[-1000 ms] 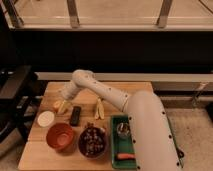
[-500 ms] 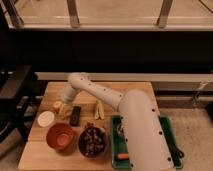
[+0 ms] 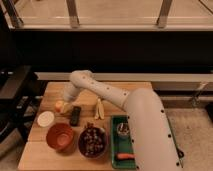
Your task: Place apple in red bowl
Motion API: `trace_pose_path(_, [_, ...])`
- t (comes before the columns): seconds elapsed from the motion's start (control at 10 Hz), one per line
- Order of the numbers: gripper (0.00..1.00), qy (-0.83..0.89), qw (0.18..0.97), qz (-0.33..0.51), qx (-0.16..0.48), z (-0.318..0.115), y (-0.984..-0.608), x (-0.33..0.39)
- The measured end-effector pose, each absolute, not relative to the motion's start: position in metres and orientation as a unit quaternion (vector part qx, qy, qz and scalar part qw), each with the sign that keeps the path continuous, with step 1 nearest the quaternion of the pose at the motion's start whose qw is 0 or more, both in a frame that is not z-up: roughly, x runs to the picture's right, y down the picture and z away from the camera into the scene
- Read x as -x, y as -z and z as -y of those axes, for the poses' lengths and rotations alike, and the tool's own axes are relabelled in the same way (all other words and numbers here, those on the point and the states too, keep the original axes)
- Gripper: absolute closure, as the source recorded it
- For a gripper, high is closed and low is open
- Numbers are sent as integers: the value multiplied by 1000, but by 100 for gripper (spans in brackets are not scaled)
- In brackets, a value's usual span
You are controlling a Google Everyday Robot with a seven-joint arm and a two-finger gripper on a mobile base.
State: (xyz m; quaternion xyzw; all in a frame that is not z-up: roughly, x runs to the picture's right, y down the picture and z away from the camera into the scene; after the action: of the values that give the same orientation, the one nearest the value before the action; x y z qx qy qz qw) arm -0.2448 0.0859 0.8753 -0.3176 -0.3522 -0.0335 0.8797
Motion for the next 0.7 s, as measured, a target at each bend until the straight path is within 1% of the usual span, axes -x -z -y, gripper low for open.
trace_pose_path(0.1, [99,28,884,347,312,-81,-867,232])
trace_pose_path(0.4, [100,4,899,324,294,-70,-829,173])
trace_pose_path(0.6, [100,-6,903,313,293,-82,-790,142])
trace_pose_path(0.7, [100,-8,903,312,293,-89,-774,137])
